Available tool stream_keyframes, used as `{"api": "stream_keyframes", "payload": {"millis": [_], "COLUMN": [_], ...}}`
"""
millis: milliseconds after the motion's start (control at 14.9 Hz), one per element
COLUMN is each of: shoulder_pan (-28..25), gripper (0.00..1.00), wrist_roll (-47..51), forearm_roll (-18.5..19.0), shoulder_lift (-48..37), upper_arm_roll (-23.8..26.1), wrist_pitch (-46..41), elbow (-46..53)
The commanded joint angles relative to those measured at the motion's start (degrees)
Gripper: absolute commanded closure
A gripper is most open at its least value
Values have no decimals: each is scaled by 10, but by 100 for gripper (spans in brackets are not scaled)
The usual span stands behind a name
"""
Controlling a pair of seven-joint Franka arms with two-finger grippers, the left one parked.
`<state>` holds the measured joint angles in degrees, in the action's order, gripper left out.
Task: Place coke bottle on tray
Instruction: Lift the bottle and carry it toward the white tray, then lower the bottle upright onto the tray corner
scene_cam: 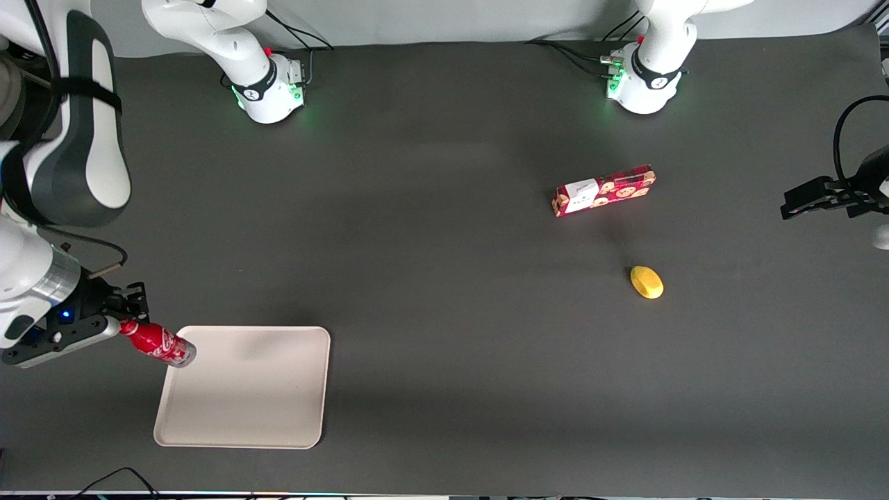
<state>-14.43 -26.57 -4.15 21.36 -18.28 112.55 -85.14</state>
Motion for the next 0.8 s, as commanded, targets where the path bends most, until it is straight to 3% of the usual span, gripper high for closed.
{"api": "stream_keyframes", "payload": {"millis": [0, 268, 536, 737], "shoulder_pan": [-9, 11, 26, 31], "gripper": [100, 100, 100, 100], "wrist_roll": [-92, -150, -210, -231], "forearm_roll": [-63, -75, -131, -140], "shoulder_lift": [43, 70, 111, 135], "upper_arm_roll": [-44, -51, -63, -67], "wrist_pitch": [51, 64, 64, 64], "elbow": [-2, -4, -2, 0]}}
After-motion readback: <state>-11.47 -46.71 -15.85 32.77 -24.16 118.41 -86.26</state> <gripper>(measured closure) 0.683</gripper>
